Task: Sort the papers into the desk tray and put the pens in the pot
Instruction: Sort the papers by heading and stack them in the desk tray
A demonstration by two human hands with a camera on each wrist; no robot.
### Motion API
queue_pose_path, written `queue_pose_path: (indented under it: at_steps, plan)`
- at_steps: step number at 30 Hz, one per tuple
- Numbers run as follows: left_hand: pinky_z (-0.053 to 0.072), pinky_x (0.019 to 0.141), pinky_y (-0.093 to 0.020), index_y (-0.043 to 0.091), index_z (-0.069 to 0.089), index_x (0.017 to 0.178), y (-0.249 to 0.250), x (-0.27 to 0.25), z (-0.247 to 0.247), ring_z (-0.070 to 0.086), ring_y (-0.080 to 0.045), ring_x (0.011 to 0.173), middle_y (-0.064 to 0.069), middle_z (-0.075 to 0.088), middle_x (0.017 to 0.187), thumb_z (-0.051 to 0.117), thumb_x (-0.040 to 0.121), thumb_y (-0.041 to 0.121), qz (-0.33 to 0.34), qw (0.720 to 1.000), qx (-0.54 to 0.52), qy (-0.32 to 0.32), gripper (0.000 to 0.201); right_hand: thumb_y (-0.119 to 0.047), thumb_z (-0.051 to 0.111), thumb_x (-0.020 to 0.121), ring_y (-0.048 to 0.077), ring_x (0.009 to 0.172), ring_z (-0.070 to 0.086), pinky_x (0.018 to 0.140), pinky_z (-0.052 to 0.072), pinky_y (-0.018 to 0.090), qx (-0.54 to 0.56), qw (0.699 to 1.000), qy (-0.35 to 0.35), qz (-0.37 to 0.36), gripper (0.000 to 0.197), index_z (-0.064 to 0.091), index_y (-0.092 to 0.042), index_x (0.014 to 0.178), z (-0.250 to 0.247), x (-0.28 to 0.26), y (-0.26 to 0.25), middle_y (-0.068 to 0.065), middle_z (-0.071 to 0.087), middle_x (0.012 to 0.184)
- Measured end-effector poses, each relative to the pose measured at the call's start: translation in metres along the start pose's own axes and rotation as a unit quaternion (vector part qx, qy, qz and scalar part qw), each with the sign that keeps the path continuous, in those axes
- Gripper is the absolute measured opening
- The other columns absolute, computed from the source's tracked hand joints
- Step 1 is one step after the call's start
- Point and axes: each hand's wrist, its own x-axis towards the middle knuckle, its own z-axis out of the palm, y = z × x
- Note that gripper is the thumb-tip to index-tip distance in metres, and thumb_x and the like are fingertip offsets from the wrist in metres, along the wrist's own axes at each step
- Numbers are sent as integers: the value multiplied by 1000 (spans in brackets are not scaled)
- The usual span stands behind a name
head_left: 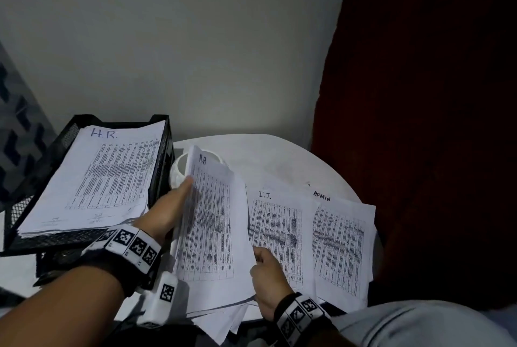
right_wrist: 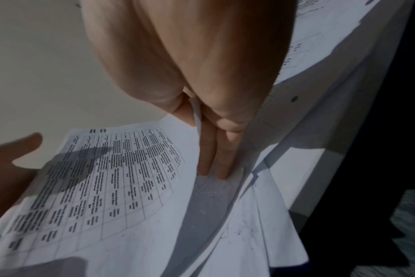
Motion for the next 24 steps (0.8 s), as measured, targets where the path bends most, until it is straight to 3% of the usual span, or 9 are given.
queue_pose_path:
  at_steps: [1,3,5,7,9,13,16,19,24]
  plan:
    - [53,100,-51,19,60,130,-5,5,-1,69,-30,111,-6,71,123,64,82,72,4,999,38,-9,72,10,29,83,38,87,72,71,60,48,-6,1000,-3,3,56,69,-22,106,0,0,2,11,75,102]
    - [59,92,-50,15,63,126,-14,11,-2,73,-30,99,-9,74,115,84,79,38,32,989,145,11,57,11,29,84,30,76,68,63,55,39,-12,1000,-12,14,54,68,-19,106,0,-3,3,10,74,97]
    - [61,86,-48,12,69,113,-19,11,0,74,-29,89,-11,77,103,79,78,8,66,968,241,40,37,8,35,86,25,71,62,62,50,33,-29,999,-23,20,47,68,-19,106,-2,-4,1,8,72,93]
    - [61,81,-42,11,71,104,-17,6,3,73,-30,83,-12,77,94,70,78,-1,80,955,282,51,28,-11,52,85,22,73,61,69,51,33,-76,997,12,2,30,64,-24,109,-10,-1,-4,5,71,96]
    - [55,73,-32,10,71,104,-13,3,3,71,-28,82,-9,75,90,64,82,-4,86,949,300,48,26,-32,64,83,24,90,64,83,57,38,-162,979,118,-25,39,59,-25,121,-28,6,-11,4,68,112]
    - [55,71,-31,10,70,106,-7,2,1,70,-24,81,-7,74,90,58,84,-3,107,942,315,51,29,-39,76,85,33,132,49,102,48,48,-269,917,294,-32,69,45,-23,145,-82,13,-23,8,49,143]
    - [51,69,-29,13,68,105,-5,-1,1,69,-24,81,-6,72,88,55,85,-6,120,942,309,56,30,-29,81,81,40,114,64,91,57,48,-232,931,282,16,87,31,-23,152,-106,26,-13,19,58,133]
    - [58,77,-37,15,67,104,-2,-6,0,70,-28,83,-6,73,89,55,86,-4,123,941,308,66,29,-10,69,88,34,74,73,63,60,40,-227,936,269,16,67,39,-20,146,-115,30,1,16,73,88]
    - [56,69,-34,15,65,105,2,-11,-6,69,-26,78,-5,71,85,56,88,0,124,943,299,76,25,-11,63,96,33,81,66,74,48,30,-221,922,316,-36,12,72,-6,102,-120,21,-16,15,75,94]
